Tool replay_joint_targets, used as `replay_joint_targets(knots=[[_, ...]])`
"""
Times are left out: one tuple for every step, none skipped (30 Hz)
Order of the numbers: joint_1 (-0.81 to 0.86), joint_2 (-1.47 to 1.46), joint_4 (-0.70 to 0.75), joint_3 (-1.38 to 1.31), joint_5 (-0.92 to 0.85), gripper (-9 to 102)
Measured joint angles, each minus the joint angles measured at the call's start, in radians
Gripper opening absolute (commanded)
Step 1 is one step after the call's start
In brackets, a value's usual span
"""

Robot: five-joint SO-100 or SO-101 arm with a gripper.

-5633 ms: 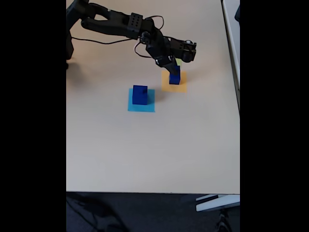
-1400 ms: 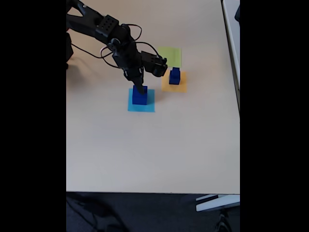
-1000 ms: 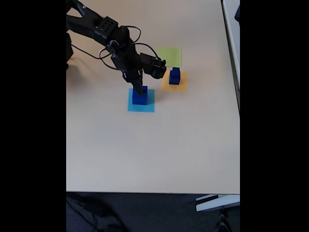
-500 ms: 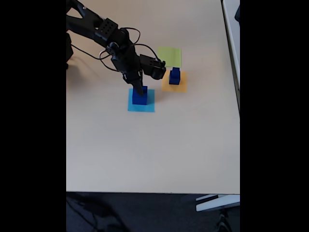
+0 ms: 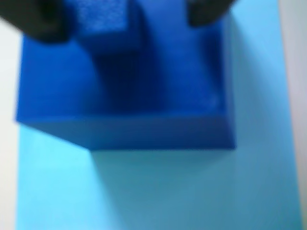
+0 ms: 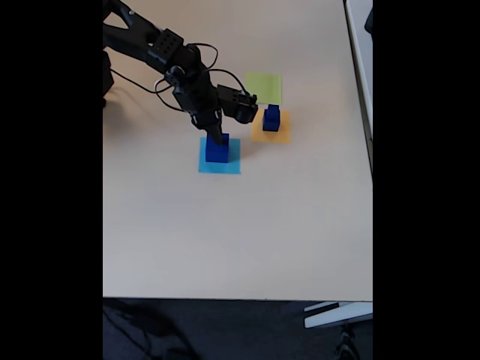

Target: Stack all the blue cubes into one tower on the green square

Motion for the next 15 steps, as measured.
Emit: replay_joint_targets(knots=[[0.0,0.0,0.0,0.0,0.0,10],[0.0,0.0,-0.005,0.003,0.0,10],[0.0,0.0,-0.009,0.006,0.0,9],[0.0,0.0,-0.012,0.006,-0.003,9],[0.0,0.0,-0.015,0.006,-0.006,9],[0.0,0.0,-0.015,0.006,-0.006,9],[0.0,0.0,-0.017,0.006,-0.006,8],[0.0,0.0,-0.017,0.006,-0.006,8],[0.0,0.0,-0.017,0.006,-0.006,8],[0.0,0.0,-0.017,0.006,-0.006,7],[0.0,0.0,-0.017,0.008,-0.006,7],[0.0,0.0,-0.018,0.009,-0.006,6],[0.0,0.0,-0.018,0.011,-0.009,6],[0.0,0.0,-0.018,0.012,-0.012,6],[0.0,0.0,-0.018,0.012,-0.012,5]])
